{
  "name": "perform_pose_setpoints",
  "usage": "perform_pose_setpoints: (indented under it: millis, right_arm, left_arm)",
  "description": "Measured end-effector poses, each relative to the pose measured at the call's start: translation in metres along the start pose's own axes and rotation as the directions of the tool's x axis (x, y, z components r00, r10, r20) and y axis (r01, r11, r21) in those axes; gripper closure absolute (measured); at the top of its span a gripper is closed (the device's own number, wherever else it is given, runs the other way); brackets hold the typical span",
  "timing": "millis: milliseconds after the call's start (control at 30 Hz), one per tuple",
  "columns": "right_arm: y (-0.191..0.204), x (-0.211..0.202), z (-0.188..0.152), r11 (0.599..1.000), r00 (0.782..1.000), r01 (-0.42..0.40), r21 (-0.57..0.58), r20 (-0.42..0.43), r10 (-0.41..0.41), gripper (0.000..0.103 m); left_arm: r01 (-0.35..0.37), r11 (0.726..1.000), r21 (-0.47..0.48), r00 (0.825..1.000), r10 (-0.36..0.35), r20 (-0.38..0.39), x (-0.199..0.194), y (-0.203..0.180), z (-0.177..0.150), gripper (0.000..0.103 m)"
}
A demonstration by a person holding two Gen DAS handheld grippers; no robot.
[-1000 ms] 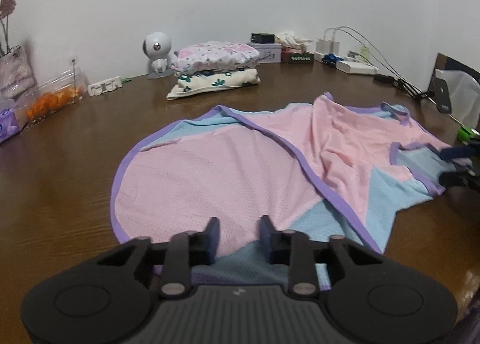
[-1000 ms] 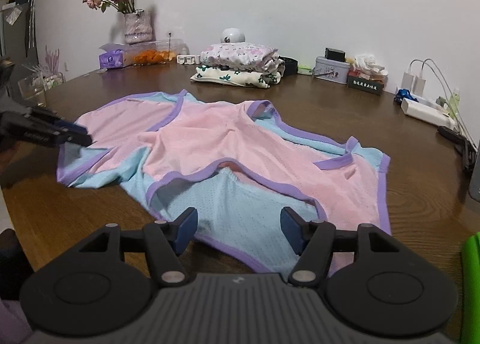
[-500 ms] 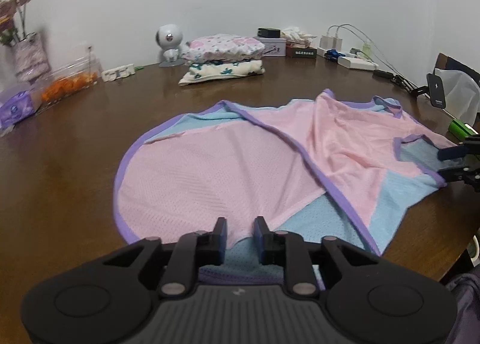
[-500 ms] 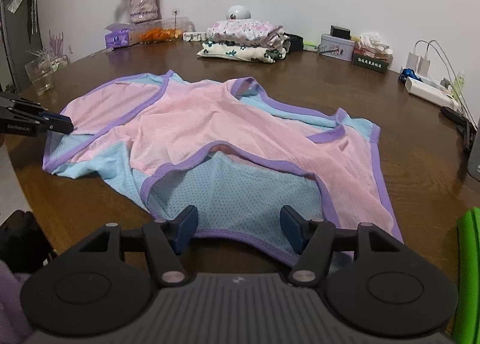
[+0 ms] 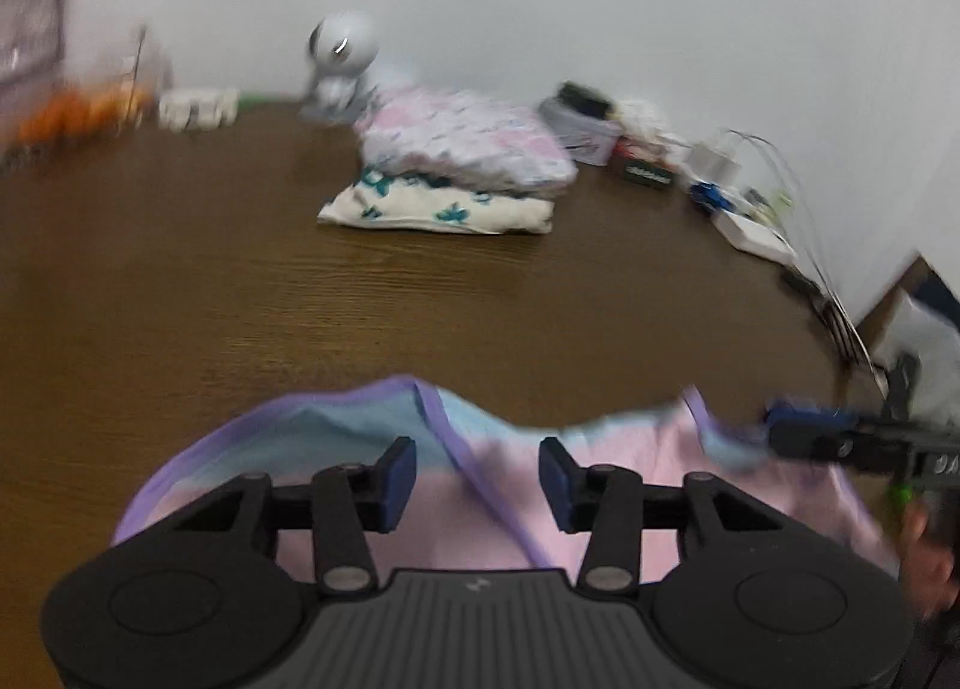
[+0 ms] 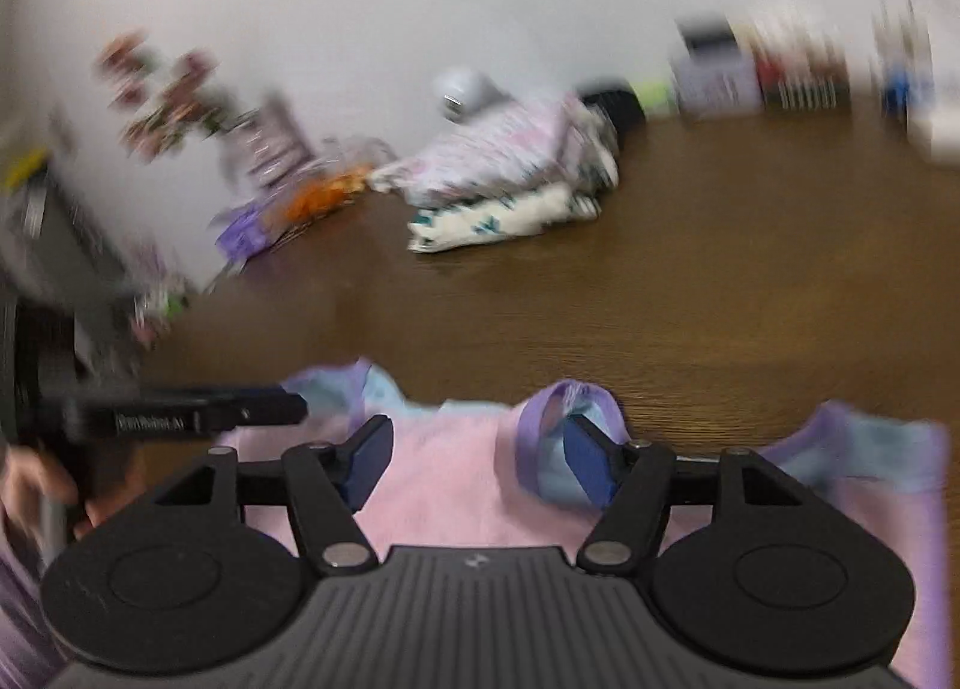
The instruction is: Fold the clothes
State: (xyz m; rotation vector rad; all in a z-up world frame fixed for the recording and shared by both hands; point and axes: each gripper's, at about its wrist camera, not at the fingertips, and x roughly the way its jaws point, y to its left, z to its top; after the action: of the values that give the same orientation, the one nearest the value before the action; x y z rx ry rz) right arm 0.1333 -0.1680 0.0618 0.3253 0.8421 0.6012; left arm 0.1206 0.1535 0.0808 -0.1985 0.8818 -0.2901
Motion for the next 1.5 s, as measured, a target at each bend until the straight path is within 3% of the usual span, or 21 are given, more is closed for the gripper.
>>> perform_pose_setpoints:
  millis: [100,233,267,367,433,533,633,667,767,833,967,1033,1067,1133,1200,1300,1333,1433,1467,1500]
  right_arm:
    - [-0.025,0.027,0.01,0.984,0.996,-0.043,0.17,-0.066,0.055,0.05]
    - [-0.039,0.05,0.002,0.967,0.994,-0.063,0.245,-0.076,0.084,0.058]
    - [-0.04,0.055,0.0,0.966,0.993,-0.07,0.249,-0.073,0.091,0.064]
    - [-0.037,0.064,-0.004,0.98,0.996,-0.067,0.19,-0.038,0.075,0.079]
    - [-0.034,0.067,-0.007,0.988,0.997,-0.066,0.142,-0.027,0.07,0.088]
    - [-0.031,0.064,-0.011,0.996,0.999,-0.043,0.084,0.004,0.043,0.092]
    - [-0.031,0.061,-0.016,0.998,0.999,-0.034,0.051,0.028,0.033,0.095]
    - [-0.031,0.058,-0.017,0.999,0.999,-0.027,0.045,0.04,0.025,0.096]
    - [-0.031,0.051,-0.02,1.0,0.997,-0.006,0.028,0.076,0.004,0.098]
    - [-0.024,0.037,-0.021,1.0,0.988,0.014,-0.019,0.155,-0.011,0.098]
    - [-0.006,0.005,-0.029,0.989,0.95,0.042,-0.143,0.313,0.005,0.098]
    - [-0.005,-0.003,-0.032,0.985,0.941,0.061,-0.164,0.339,-0.002,0.098]
    - [-0.006,-0.005,-0.032,0.985,0.94,0.061,-0.165,0.342,-0.001,0.098]
    - [-0.011,-0.002,-0.03,0.986,0.948,0.081,-0.143,0.316,-0.032,0.098]
    - [-0.019,0.007,-0.027,0.987,0.961,0.123,-0.102,0.259,-0.093,0.098]
    - [-0.025,0.012,-0.027,0.986,0.963,0.152,-0.072,0.234,-0.132,0.095]
    - [-0.026,0.012,-0.027,0.986,0.966,0.151,-0.069,0.224,-0.132,0.089]
    - [-0.029,0.012,-0.026,0.979,0.955,0.203,-0.035,0.23,-0.189,0.058]
    - [-0.033,0.009,-0.025,0.977,0.95,0.211,-0.016,0.241,-0.201,0.058]
    - [-0.036,0.006,-0.025,0.976,0.945,0.218,0.003,0.25,-0.212,0.058]
  left_arm:
    - [0.003,0.997,-0.082,1.0,-0.004,-0.012,0.02,0.008,0.011,0.062]
    - [0.032,0.98,-0.197,0.999,-0.039,-0.033,0.042,0.022,0.013,0.062]
    - [0.036,0.975,-0.217,0.999,-0.043,-0.028,0.045,0.025,0.012,0.064]
    - [0.057,0.96,-0.276,0.998,-0.058,0.004,0.05,0.033,0.01,0.075]
    - [0.096,0.942,-0.321,0.995,-0.088,0.039,0.052,0.04,0.006,0.075]
    - [0.153,0.922,-0.357,0.988,-0.131,0.084,0.054,0.046,0.001,0.077]
    - [0.161,0.928,-0.335,0.985,-0.127,0.121,0.055,0.042,-0.002,0.099]
    - [0.164,0.933,-0.321,0.982,-0.125,0.14,0.053,0.04,-0.003,0.103]
    - [0.196,0.945,-0.262,0.963,-0.135,0.233,0.043,0.035,-0.007,0.102]
    - [0.208,0.953,-0.221,0.944,-0.137,0.301,0.032,0.031,-0.01,0.103]
    - [0.225,0.962,-0.154,0.892,-0.139,0.43,0.003,0.028,-0.018,0.103]
    - [0.246,0.962,-0.119,0.864,-0.162,0.477,-0.006,0.026,-0.023,0.103]
    - [0.242,0.965,-0.105,0.862,-0.164,0.48,-0.008,0.024,-0.024,0.103]
    - [0.197,0.975,-0.105,0.881,-0.128,0.455,-0.003,0.023,-0.026,0.103]
    - [0.155,0.978,-0.14,0.911,-0.087,0.403,0.009,0.028,-0.025,0.102]
    - [0.157,0.975,-0.155,0.925,-0.091,0.369,0.019,0.034,-0.025,0.101]
    - [0.144,0.976,-0.165,0.928,-0.075,0.365,0.02,0.035,-0.025,0.096]
    - [0.092,0.97,-0.227,0.941,-0.01,0.34,0.024,0.045,-0.025,0.074]
    - [0.08,0.965,-0.252,0.945,0.007,0.327,0.026,0.049,-0.025,0.066]
    - [0.069,0.959,-0.276,0.949,0.023,0.315,0.027,0.054,-0.025,0.065]
